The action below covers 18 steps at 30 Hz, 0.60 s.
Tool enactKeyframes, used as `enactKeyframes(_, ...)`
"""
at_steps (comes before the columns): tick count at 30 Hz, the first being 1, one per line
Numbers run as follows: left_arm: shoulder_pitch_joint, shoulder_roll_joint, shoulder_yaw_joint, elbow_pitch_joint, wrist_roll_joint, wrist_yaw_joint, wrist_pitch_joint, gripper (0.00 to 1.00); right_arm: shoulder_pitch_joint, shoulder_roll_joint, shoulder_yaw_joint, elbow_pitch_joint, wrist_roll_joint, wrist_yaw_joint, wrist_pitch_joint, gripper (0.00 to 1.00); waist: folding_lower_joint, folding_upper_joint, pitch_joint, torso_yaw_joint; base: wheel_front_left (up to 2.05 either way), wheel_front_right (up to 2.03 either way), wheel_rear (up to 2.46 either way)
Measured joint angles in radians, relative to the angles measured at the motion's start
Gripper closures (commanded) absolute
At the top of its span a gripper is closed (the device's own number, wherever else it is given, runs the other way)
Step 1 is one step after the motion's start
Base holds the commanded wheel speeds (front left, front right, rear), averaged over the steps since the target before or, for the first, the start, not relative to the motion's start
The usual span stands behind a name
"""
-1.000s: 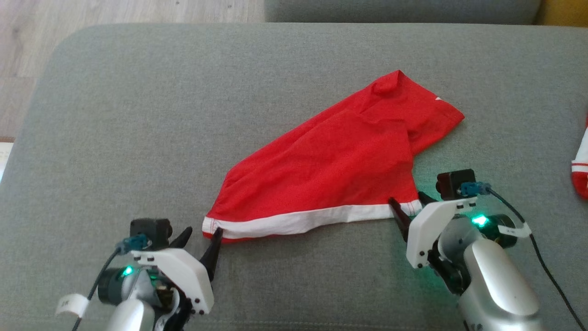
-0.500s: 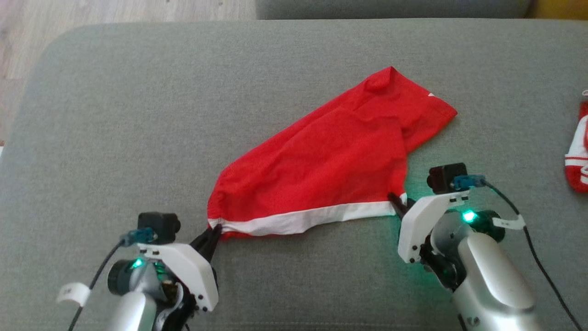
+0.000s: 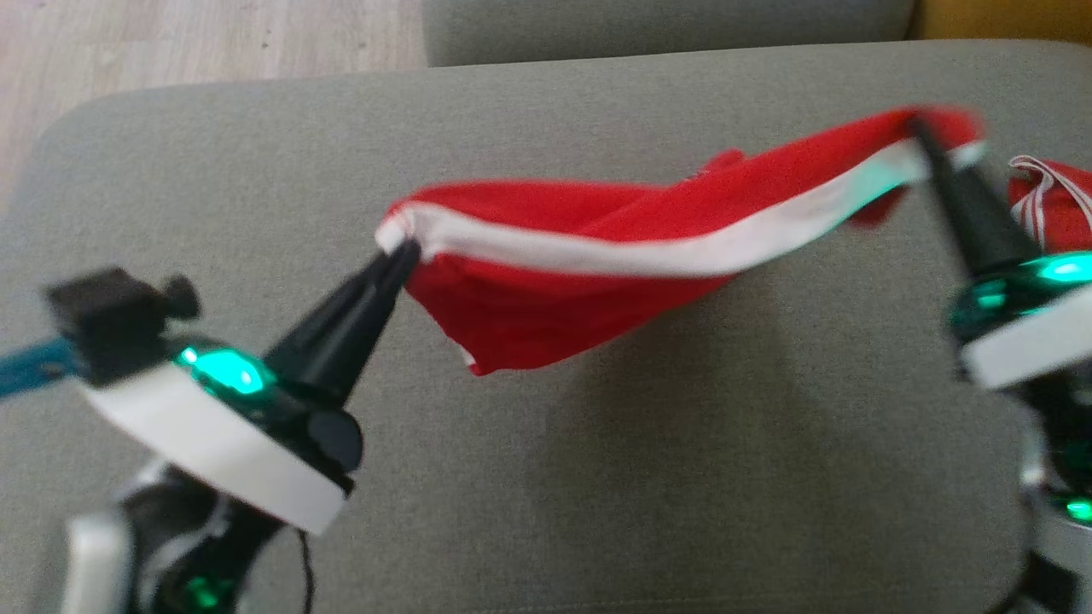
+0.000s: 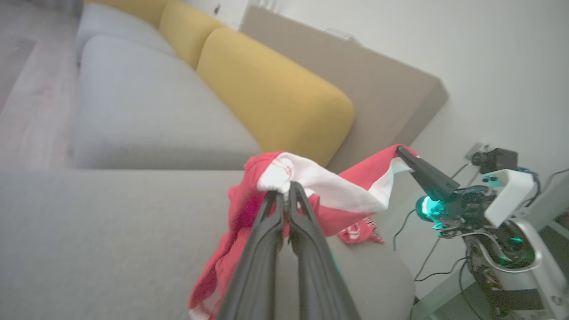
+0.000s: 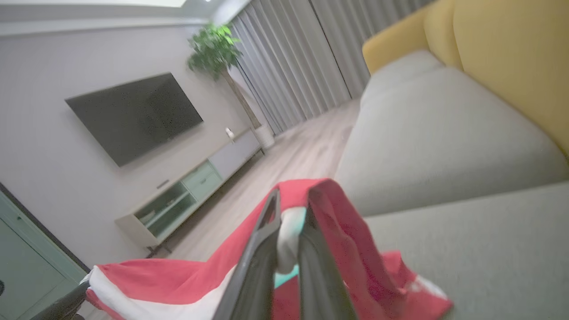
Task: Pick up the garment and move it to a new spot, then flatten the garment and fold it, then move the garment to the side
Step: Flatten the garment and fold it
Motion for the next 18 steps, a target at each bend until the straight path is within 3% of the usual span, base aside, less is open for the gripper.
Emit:
enactKeyframes(5,-0.113,0.002,0.021,-0.189,-0.134,0.039,0.107,1.00,-0.048,0.012,-0.146,-0.219,0.069,0.000,0.133,1.00,0.0000,0.0000,0.009,-0.021,0.00,0.00,0.00)
enactKeyframes(10,-0.325,0.000,0.018,-0.217,-0.211,0.098,0.213,1.00,-0.260,0.016,-0.226,-0.238,0.077,0.000,0.280,1.00,0.0000,0.0000,0.042,-0.025,0.00,0.00,0.00)
enactKeyframes(15,-0.535,-0.003,0.000,-0.059,-0.213,0.136,0.281,1.00,-0.471,0.016,-0.243,-0.048,-0.007,0.000,0.361,1.00,0.0000,0.0000,0.105,-0.020,0.00,0.00,0.00)
enactKeyframes(18,-0.721,-0.022,-0.019,0.185,-0.144,0.142,0.267,1.00,-0.650,0.016,-0.257,0.178,-0.132,0.000,0.319,1.00,0.0001,0.0000,0.180,-0.008,0.00,0.00,0.00)
